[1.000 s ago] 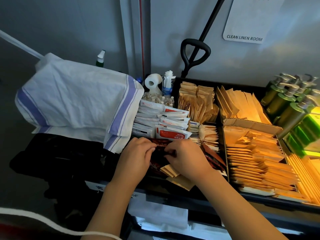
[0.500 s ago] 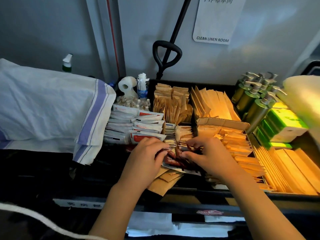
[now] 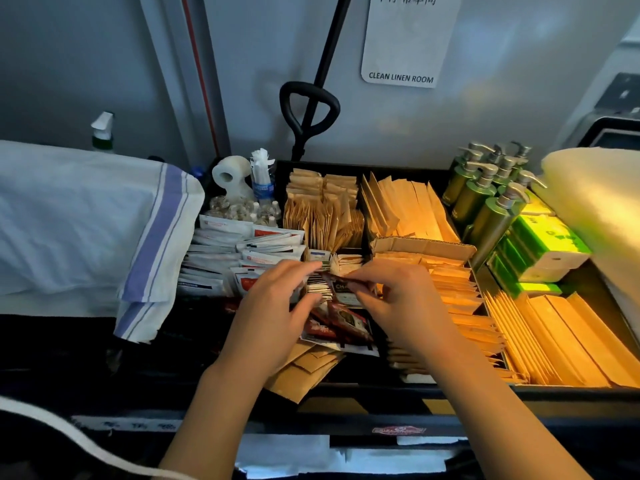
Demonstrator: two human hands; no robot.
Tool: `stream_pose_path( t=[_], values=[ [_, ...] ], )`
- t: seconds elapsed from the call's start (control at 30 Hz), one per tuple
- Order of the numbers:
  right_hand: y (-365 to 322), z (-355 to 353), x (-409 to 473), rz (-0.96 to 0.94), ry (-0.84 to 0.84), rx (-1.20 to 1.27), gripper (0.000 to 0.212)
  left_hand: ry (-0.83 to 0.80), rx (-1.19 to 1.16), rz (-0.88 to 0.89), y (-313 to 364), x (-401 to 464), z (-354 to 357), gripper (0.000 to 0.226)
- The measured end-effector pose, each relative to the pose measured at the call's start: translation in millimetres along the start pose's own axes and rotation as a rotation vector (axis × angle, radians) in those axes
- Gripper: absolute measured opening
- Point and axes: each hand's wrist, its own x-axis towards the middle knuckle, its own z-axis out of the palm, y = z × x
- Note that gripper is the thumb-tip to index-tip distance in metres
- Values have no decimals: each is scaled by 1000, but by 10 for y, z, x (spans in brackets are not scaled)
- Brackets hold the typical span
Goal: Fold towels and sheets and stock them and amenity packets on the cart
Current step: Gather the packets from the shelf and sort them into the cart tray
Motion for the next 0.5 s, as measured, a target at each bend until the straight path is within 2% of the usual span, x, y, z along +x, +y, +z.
stream_pose_path(
  t=[0.1, 0.23, 0.5],
  values=[
    [-136, 45, 85, -74, -28, 146, 17, 53, -21, 2, -69, -12, -173, 47],
    [-340, 269, 212, -118, -8, 306, 15, 140, -17, 27, -252, -98, -404, 23],
    [-646, 738, 393, -168, -60, 214, 17, 207, -19, -11, -662, -271, -690, 27]
  ],
)
